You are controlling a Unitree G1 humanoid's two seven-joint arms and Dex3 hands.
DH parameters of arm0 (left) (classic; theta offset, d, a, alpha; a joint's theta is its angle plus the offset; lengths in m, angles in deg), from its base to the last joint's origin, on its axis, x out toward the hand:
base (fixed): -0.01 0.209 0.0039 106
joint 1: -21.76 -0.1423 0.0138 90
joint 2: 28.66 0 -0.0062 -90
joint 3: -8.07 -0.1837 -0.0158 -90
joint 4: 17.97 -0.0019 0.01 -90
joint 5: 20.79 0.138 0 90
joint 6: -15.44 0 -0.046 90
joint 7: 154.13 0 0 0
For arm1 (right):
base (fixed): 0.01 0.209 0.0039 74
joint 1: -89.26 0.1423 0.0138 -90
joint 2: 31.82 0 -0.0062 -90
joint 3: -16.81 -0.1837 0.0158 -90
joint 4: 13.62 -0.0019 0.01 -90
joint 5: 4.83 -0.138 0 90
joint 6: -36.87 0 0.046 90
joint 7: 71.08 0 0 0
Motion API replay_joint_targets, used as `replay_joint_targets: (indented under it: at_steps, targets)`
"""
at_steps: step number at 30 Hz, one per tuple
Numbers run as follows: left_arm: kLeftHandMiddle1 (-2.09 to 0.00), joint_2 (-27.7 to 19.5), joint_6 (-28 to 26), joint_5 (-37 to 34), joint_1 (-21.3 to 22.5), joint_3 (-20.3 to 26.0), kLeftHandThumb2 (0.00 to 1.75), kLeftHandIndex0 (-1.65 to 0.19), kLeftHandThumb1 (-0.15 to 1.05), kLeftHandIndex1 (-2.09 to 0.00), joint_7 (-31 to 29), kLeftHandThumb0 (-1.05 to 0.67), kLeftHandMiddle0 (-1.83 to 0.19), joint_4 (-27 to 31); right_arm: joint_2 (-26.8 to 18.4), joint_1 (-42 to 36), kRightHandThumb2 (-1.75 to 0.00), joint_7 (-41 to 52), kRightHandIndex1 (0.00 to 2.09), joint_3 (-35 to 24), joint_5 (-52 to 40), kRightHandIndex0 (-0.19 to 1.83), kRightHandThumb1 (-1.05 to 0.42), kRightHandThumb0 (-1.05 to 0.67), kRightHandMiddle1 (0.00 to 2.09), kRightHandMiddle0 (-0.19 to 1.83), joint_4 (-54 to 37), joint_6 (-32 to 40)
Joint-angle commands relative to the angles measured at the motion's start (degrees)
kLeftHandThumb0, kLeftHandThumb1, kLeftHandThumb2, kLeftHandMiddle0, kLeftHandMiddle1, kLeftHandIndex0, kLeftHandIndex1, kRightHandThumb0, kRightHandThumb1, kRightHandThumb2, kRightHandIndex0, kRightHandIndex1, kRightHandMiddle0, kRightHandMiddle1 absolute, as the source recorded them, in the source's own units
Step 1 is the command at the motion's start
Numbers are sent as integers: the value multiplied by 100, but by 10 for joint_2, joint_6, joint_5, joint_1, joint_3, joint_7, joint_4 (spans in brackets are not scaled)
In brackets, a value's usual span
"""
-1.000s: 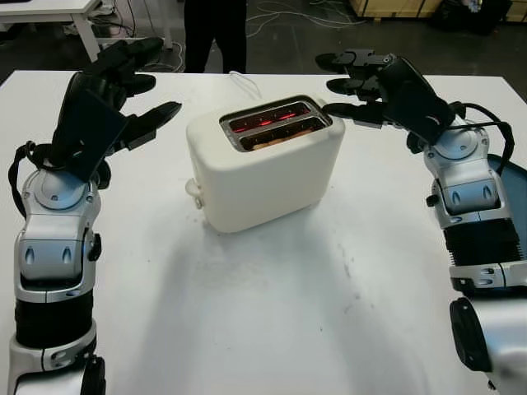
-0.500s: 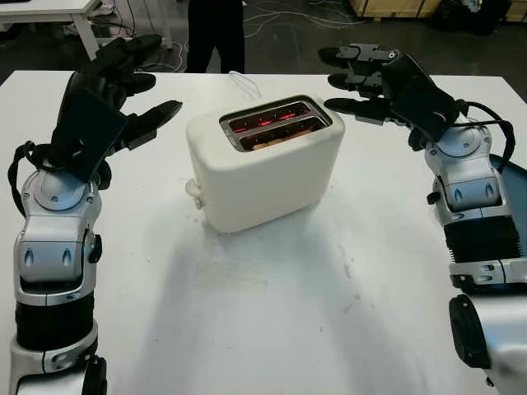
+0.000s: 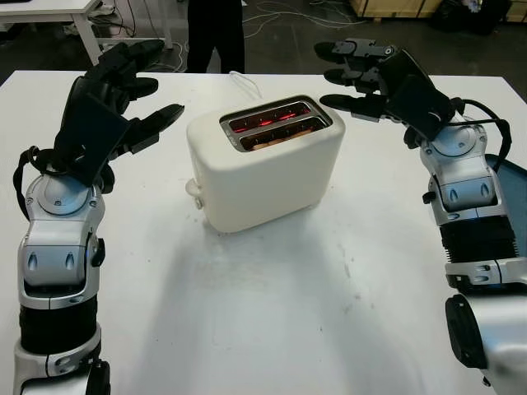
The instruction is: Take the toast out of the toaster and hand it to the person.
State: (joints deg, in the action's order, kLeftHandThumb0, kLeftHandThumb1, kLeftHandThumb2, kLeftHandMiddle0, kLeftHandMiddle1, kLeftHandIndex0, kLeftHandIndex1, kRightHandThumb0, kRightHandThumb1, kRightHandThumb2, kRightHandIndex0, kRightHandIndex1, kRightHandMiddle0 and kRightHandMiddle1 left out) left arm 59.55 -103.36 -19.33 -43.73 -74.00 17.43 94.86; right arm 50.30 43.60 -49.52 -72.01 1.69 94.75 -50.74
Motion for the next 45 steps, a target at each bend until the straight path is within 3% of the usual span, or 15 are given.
replay_joint_targets:
  at_steps: [1, 45]
  targets:
    - [-95, 6, -1, -4, 4, -3, 18, -33, 85, -32, 5, -33, -5, -3, -1, -2, -6, -6, 23, 2, 4, 45, -92, -31, 0, 53, -8, 4]
    - [-105, 11, 11, -5, 17, -8, 17, -27, 85, -47, -4, -34, 0, -11, -5, -3, -7, -3, 24, 5, 16, 45, -92, -35, 1, 54, -24, 35]
